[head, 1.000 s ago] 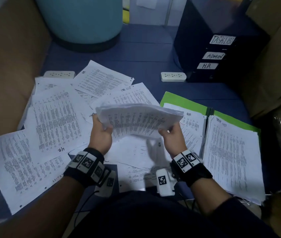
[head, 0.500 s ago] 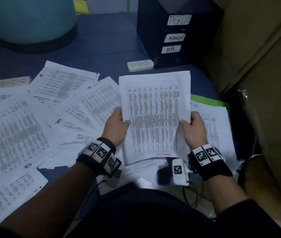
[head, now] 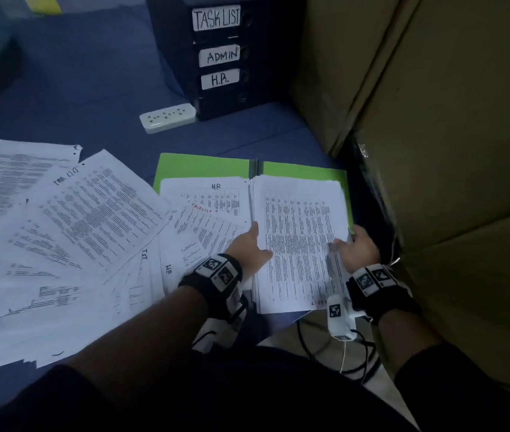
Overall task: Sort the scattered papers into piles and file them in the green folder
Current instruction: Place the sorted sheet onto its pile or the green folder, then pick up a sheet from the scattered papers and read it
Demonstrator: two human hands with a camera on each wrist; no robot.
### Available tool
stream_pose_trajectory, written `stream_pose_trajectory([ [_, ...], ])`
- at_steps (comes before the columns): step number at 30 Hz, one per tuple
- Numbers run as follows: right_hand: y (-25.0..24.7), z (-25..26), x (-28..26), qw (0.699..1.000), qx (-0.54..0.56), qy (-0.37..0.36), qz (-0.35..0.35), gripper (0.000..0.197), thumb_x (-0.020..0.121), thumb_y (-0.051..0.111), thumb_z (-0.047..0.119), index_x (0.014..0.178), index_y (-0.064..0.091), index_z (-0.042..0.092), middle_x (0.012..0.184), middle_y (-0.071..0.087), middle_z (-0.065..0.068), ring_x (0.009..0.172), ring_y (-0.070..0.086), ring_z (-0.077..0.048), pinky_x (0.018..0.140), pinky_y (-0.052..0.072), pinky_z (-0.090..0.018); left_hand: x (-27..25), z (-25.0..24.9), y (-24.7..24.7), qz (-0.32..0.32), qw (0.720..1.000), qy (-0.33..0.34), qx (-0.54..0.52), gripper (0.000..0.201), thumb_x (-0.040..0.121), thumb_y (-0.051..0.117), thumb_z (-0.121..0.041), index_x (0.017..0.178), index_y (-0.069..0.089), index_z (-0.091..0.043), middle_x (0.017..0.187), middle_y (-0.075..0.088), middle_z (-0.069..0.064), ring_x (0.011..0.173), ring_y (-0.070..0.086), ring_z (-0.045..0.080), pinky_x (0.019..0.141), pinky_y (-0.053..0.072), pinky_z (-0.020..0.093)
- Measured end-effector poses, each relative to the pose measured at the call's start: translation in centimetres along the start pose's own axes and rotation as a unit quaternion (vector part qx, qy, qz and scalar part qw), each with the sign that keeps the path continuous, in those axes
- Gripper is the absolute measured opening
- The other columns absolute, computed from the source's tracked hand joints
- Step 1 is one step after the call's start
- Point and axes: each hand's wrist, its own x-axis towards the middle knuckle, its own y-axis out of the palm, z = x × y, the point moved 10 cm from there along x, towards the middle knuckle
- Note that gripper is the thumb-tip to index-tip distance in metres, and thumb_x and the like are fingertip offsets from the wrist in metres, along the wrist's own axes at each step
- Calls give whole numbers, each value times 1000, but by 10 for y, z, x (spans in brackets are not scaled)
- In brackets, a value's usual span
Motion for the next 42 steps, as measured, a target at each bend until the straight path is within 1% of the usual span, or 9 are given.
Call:
stream_pose_trajectory([
  [2, 6, 0, 2, 999, -50, -9, 18, 57, 90, 62, 26, 140, 42, 9, 140, 48, -16, 125, 46, -35, 101, 39, -36, 1, 0, 5, 12, 1000, -6, 21, 77, 92, 53, -21, 152, 4, -15, 94, 60, 6, 64, 52, 10, 54, 41, 22],
  [6, 0, 25, -7, 993, -92, -53, -42, 51, 88, 62, 33, 133, 48, 13, 141, 43, -11, 125, 39, -34, 103, 35, -44, 2, 10, -20, -24, 998, -3, 56, 64, 90, 52, -18, 147, 24, -7, 137, 50, 13, 108, 56, 29, 88, 44, 35],
  [10, 42, 93, -28, 980, -56, -191, 10, 36, 88, 62, 27, 121, 57, 12, 131, 50, -9, 120, 45, -30, 103, 36, -44, -17, 48, -74, -94, 994, -19, -52, 59, 88, 58, -13, 143, 36, -11, 142, 46, 12, 130, 46, 27, 106, 39, 43],
  [15, 133, 180, -77, 944, -62, -286, 150, 31, 89, 63, 29, 116, 60, 14, 122, 54, -5, 111, 53, -24, 96, 42, -34, -71, 109, -162, -233, 963, -41, -131, 50, 85, 59, -11, 134, 48, -7, 132, 55, 14, 121, 53, 27, 88, 43, 28],
  [22, 252, 258, -119, 895, -179, -325, 248, 50, 85, 68, 28, 128, 53, 9, 134, 51, -12, 121, 49, -27, 98, 40, -31, -133, 208, -237, -329, 924, -148, -127, 44, 89, 58, -9, 132, 49, -12, 136, 52, 9, 125, 48, 26, 88, 39, 29],
  [30, 320, 305, -103, 895, -303, -279, 171, 68, 77, 73, 34, 129, 40, 6, 133, 45, -14, 125, 40, -36, 97, 39, -43, -171, 279, -262, -324, 908, -218, -153, 46, 89, 62, -17, 133, 49, -17, 143, 45, 8, 127, 45, 26, 102, 39, 38],
  [34, 334, 303, -97, 898, -316, -267, 148, 46, 83, 66, 23, 120, 44, 8, 127, 51, -16, 121, 45, -37, 99, 41, -47, -177, 296, -267, -317, 904, -218, -185, 44, 91, 59, -16, 134, 48, -16, 140, 47, 10, 124, 49, 26, 98, 40, 37],
  [37, 327, 312, -100, 916, -230, -277, 179, 12, 88, 54, 10, 99, 56, 11, 104, 63, -14, 95, 57, -32, 77, 44, -32, -177, 304, -271, -313, 896, -218, -225, 42, 91, 60, -15, 132, 50, -16, 137, 49, 9, 118, 53, 25, 99, 45, 42],
  [42, 282, 333, -123, 922, -30, -325, 208, 22, 92, 44, 2, 89, 58, 19, 79, 58, -3, 67, 53, -20, 48, 37, -13, -188, 322, -298, -362, 879, -224, -214, 41, 91, 59, -13, 131, 50, -17, 138, 49, 5, 114, 53, 22, 93, 45, 36],
])
